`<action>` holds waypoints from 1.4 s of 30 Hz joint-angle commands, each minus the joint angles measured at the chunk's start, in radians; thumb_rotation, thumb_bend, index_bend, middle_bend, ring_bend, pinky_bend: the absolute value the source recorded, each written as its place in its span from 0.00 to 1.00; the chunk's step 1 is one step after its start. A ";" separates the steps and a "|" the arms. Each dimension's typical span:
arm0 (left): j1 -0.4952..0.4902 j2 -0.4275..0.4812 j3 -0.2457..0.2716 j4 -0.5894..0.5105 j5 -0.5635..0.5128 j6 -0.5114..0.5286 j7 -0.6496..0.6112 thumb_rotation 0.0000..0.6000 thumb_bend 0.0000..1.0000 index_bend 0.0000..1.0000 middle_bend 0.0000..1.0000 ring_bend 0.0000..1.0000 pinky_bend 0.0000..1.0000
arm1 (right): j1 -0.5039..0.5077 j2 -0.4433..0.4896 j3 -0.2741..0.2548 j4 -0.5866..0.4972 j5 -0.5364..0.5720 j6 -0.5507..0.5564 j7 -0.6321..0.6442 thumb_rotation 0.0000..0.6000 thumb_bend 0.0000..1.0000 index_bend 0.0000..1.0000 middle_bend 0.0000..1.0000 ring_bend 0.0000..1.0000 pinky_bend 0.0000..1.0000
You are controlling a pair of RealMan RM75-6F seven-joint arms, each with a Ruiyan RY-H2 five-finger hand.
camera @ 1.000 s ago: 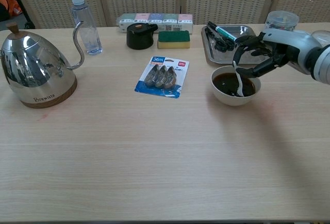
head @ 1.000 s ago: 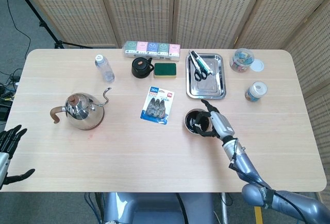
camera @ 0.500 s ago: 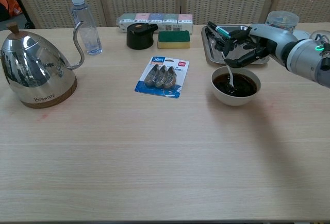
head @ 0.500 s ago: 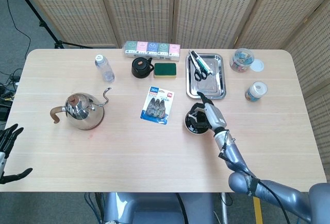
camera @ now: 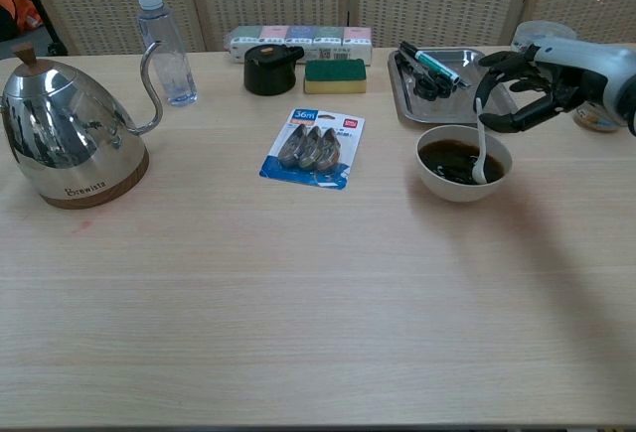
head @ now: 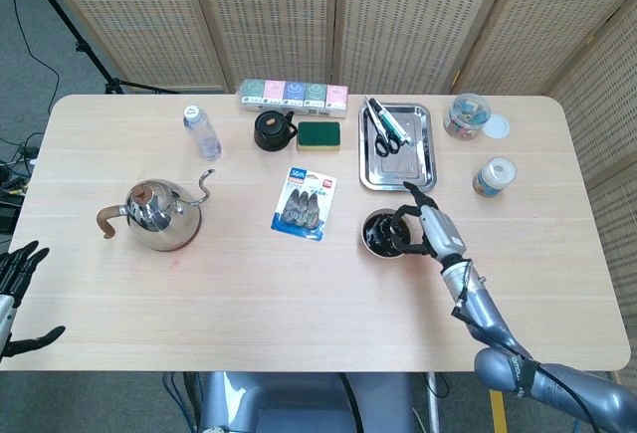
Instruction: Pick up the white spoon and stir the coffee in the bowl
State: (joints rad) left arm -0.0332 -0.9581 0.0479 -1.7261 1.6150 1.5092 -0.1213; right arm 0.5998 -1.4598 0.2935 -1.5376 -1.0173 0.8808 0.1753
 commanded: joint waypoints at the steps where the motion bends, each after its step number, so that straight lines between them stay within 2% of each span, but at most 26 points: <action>1: 0.000 -0.002 0.000 -0.002 -0.001 -0.001 0.006 1.00 0.00 0.00 0.00 0.00 0.00 | -0.014 0.021 -0.018 -0.041 -0.017 0.002 0.006 1.00 0.56 0.60 0.00 0.00 0.00; 9: -0.001 -0.002 0.000 -0.002 -0.001 -0.002 0.005 1.00 0.00 0.00 0.00 0.00 0.00 | 0.017 -0.034 -0.003 -0.016 0.003 -0.004 -0.002 1.00 0.57 0.60 0.00 0.00 0.00; 13: -0.001 -0.001 -0.001 0.000 -0.003 -0.003 0.001 1.00 0.00 0.00 0.00 0.00 0.00 | 0.047 -0.091 0.021 0.045 0.035 -0.012 0.001 1.00 0.56 0.60 0.00 0.00 0.00; 16: -0.002 0.003 -0.004 0.003 -0.009 -0.002 -0.012 1.00 0.00 0.00 0.00 0.00 0.00 | 0.086 -0.144 0.050 0.138 0.077 -0.026 -0.013 1.00 0.57 0.60 0.00 0.00 0.00; 20: -0.002 0.005 -0.004 0.004 -0.009 -0.003 -0.017 1.00 0.00 0.00 0.00 0.00 0.00 | 0.091 -0.143 0.060 0.162 0.092 -0.022 -0.021 1.00 0.57 0.60 0.00 0.00 0.00; 28: 0.001 0.002 -0.001 0.003 -0.001 0.003 -0.008 1.00 0.00 0.00 0.00 0.00 0.00 | 0.049 -0.069 0.038 0.115 0.071 -0.009 -0.024 1.00 0.57 0.60 0.00 0.00 0.00; 37: 0.000 -0.004 0.001 -0.001 0.001 0.000 0.010 1.00 0.00 0.00 0.00 0.00 0.00 | 0.007 0.024 -0.018 0.006 0.026 -0.021 -0.038 1.00 0.57 0.60 0.00 0.00 0.00; 42: 0.000 -0.006 0.002 -0.002 0.002 0.000 0.015 1.00 0.00 0.00 0.00 0.00 0.00 | 0.013 0.015 -0.017 -0.023 0.022 -0.021 -0.034 1.00 0.57 0.60 0.00 0.00 0.00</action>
State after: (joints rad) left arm -0.0328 -0.9636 0.0501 -1.7282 1.6173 1.5086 -0.1068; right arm 0.6098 -1.4386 0.2746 -1.5605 -0.9971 0.8603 0.1401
